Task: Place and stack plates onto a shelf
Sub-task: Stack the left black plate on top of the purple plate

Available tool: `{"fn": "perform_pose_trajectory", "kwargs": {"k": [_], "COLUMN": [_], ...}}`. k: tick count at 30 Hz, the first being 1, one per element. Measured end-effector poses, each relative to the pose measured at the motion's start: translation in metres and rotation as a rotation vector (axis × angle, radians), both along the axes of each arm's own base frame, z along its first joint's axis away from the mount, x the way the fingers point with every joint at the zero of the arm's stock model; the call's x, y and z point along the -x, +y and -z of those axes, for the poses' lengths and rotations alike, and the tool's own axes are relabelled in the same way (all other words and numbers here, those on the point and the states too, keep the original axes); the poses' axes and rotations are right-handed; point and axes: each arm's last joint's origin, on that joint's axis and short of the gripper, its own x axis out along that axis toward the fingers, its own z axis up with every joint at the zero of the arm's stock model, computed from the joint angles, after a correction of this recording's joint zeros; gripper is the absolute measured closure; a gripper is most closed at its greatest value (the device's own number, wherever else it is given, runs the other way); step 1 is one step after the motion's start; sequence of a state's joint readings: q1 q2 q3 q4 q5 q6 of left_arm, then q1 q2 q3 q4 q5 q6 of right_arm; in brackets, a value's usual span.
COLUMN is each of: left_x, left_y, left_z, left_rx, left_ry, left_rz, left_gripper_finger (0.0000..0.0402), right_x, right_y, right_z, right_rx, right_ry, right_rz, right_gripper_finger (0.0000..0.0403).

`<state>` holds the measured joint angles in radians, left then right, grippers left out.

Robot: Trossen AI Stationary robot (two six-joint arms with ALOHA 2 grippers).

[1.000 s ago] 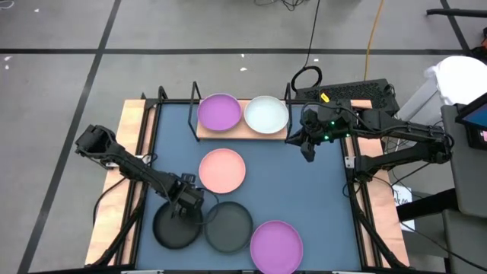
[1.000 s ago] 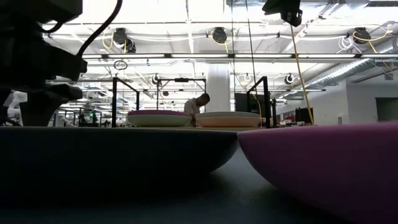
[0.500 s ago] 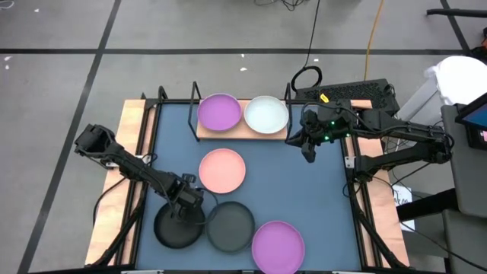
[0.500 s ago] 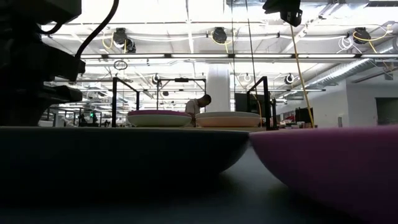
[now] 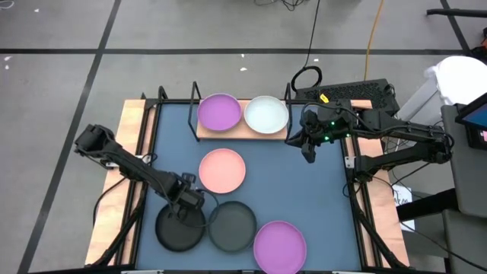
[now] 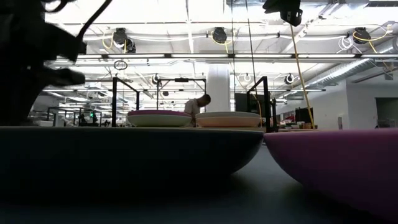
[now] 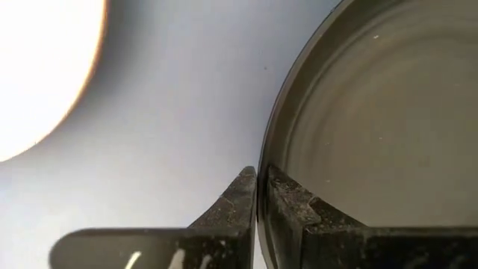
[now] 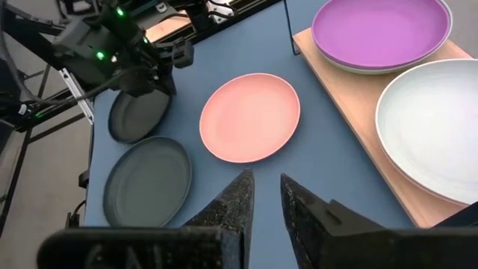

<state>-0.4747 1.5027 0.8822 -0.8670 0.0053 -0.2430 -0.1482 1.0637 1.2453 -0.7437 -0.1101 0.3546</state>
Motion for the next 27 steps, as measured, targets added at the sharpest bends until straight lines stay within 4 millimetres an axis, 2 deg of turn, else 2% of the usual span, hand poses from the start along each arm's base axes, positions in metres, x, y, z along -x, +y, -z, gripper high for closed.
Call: {"fn": "perform_pose_trajectory", "kwargs": {"k": [6, 12, 18, 27], "left_x": [-0.003, -0.006, -0.01, -0.026], "left_y": [0.003, 0.011, 0.034, 0.083], "left_z": [-0.038, -0.087, -0.126, -0.167], "left_rx": [-0.043, -0.117, -0.172, -0.196], "left_ry": [0.004, -0.037, -0.102, -0.283], "left_rz": [-0.016, -0.041, -0.166, -0.533], "left_gripper_finger": [0.038, 0.038, 0.0379, 0.0379], "right_x": [0.0, 0.0, -0.001, -0.002], "right_y": [0.0, 0.0, 0.0, -0.001], "right_z": [0.0, 0.0, -0.002, -0.002], "right_rx": [0.0, 0.011, 0.048, 0.069], "right_ry": [0.0, -0.002, -0.025, -0.024], "right_rz": [0.0, -0.007, -0.024, -0.002], "right_gripper_finger": [0.0348, 0.0348, 0.0348, 0.0348]}}
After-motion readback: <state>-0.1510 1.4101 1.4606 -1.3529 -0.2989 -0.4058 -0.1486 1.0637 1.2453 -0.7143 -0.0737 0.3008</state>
